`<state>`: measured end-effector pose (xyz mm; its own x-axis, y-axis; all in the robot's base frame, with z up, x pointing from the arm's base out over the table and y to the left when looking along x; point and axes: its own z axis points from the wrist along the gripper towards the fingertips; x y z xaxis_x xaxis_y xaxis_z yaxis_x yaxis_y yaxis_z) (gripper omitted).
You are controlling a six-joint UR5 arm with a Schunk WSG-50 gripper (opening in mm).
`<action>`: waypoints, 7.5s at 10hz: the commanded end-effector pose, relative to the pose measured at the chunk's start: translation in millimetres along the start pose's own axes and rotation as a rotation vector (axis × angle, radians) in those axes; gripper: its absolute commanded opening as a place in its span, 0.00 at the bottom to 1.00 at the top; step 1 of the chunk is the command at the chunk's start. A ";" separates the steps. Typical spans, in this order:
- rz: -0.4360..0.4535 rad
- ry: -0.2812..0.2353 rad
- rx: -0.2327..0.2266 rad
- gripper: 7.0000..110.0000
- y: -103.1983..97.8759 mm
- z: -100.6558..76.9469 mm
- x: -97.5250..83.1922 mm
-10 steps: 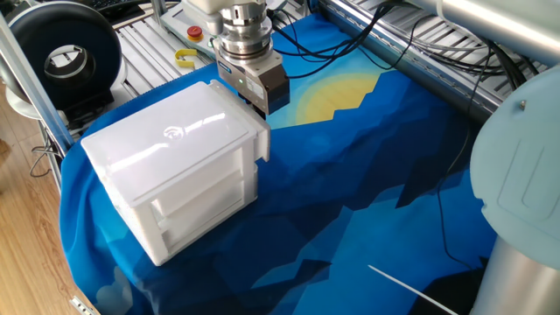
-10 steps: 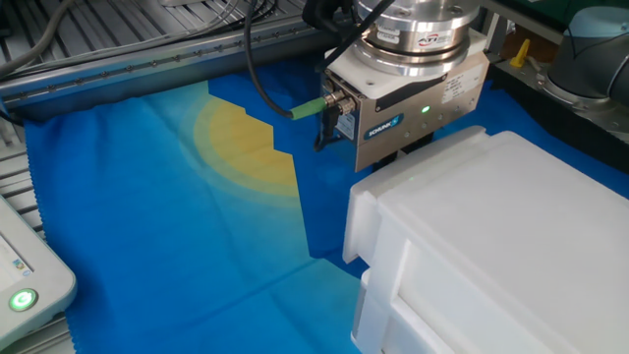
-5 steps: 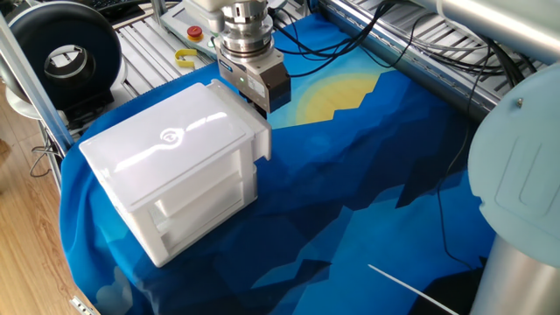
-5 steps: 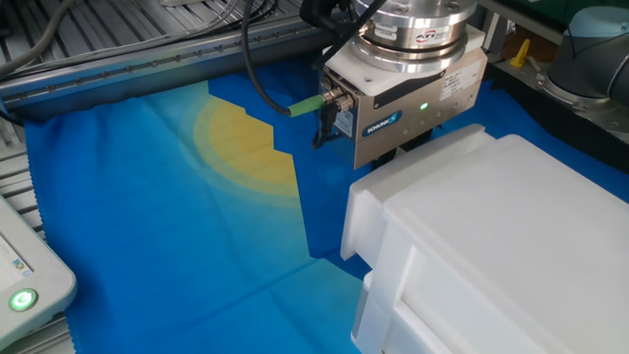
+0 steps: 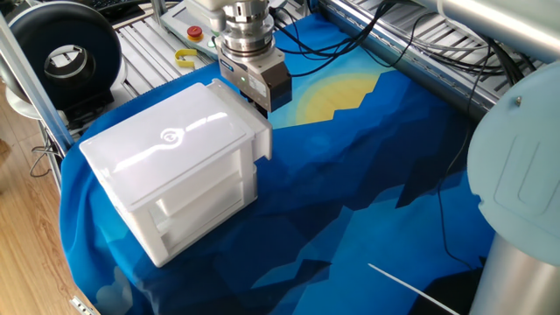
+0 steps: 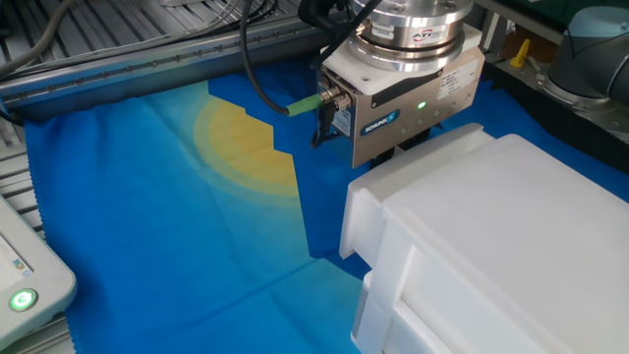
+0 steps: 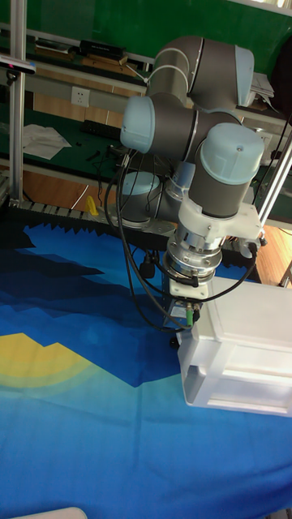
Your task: Grasp the handle and open the drawer
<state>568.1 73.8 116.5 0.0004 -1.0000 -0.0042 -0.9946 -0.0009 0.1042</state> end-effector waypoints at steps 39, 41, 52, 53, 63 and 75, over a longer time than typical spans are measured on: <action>-0.061 -0.018 -0.013 0.00 -6.2 -0.1 41.0; -0.057 -0.024 -0.013 0.00 -6.1 0.1 39.0; -0.064 -0.006 -0.016 0.00 -8.9 -4.7 56.8; -0.069 -0.006 -0.013 0.00 -9.3 -3.4 58.7; -0.059 -0.021 0.003 0.00 -12.6 -1.1 68.0; -0.076 -0.004 -0.008 0.00 -9.8 -2.5 88.5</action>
<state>577.2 -12.4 115.9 0.0744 -0.9972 -0.0076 -0.9906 -0.0747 0.1145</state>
